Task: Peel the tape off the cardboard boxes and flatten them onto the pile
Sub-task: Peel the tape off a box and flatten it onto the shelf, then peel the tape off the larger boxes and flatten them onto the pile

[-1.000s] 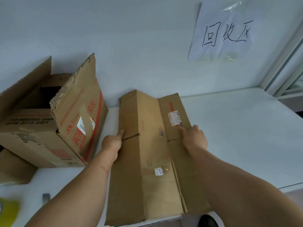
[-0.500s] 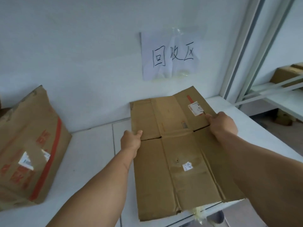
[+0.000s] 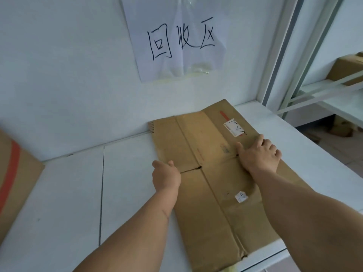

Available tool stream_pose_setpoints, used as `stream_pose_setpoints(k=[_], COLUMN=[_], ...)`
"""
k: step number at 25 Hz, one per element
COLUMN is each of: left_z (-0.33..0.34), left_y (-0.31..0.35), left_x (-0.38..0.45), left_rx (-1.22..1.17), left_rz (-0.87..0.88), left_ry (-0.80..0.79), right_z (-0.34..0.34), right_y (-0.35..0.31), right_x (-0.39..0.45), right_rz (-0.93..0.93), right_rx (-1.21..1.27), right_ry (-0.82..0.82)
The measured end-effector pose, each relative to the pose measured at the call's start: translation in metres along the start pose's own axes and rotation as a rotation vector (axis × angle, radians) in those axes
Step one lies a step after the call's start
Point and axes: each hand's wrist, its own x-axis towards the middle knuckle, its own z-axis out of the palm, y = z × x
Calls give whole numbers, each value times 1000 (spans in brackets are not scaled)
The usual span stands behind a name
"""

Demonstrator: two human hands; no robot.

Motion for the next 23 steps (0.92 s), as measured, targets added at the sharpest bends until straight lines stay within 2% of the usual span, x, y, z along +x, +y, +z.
stream_pose_setpoints(k=[2,5,8,10,13,18,20,23], left_z=[5,13,18,18,22,13,-7,-54], left_y=[3,0,-9,-14,-17,-21,-23,-38], left_x=[-9,-21,-18,-13,-12,3,8,6], left_rx=[88,258,418,485,672,697,744,850], left_rz=[39,169,276,393,628,634,703,828], left_ry=[42,58,69,27,-124,-295,-305,-217], right_z=[9,6,-2,0,8,8,-1,-19], right_y=[0,3,-2,-12,-25,-29,-40,-64], right_x=[-2,0,-12,-31,-50,-58,-68,-95], right_rz=[-7,-71,-326,-422,-411,-368,-324,-349], right_rx=[19,51,40,-7,-69,-104,-133,-155], right_ry=[-83,-48,-78,-148,-216,-233,-244,-165])
